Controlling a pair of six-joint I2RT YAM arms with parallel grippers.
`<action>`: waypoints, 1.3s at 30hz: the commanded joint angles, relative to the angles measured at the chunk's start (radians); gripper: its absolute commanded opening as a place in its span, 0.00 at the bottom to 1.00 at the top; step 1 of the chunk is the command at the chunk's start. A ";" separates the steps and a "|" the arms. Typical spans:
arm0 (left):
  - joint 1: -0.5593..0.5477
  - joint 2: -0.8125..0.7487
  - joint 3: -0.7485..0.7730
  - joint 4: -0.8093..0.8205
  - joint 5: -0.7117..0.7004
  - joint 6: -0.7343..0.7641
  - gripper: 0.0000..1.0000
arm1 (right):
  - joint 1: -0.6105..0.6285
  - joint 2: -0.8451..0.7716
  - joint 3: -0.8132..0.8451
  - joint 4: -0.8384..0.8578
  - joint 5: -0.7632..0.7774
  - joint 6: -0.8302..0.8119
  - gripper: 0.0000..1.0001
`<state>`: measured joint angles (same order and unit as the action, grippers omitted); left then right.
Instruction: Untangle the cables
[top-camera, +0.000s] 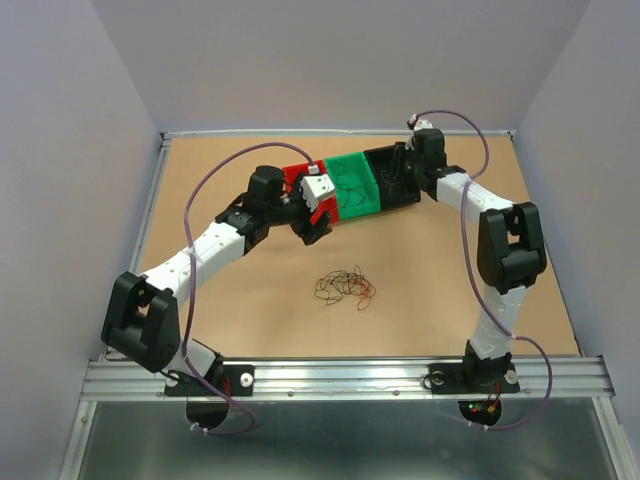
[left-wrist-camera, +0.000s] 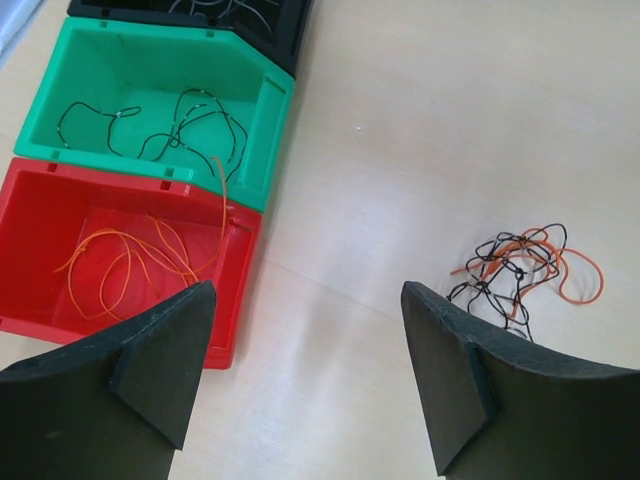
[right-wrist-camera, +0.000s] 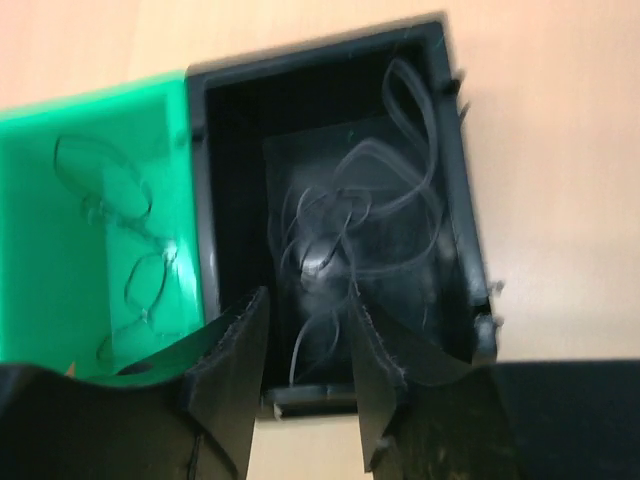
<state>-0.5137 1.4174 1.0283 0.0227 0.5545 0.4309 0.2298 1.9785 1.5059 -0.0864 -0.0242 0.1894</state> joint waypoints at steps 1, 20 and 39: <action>-0.057 0.058 0.078 -0.076 -0.022 0.074 0.88 | 0.023 -0.165 -0.241 0.161 -0.195 -0.012 0.48; -0.256 0.159 0.070 -0.216 -0.002 0.239 0.86 | 0.151 -0.746 -0.996 0.620 -0.191 0.159 0.63; -0.312 0.359 0.122 -0.110 -0.116 0.189 0.39 | 0.152 -0.938 -1.127 0.674 -0.118 0.182 0.66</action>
<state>-0.8158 1.7809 1.0985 -0.1017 0.4500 0.6250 0.3748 1.0634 0.4129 0.5091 -0.1623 0.3660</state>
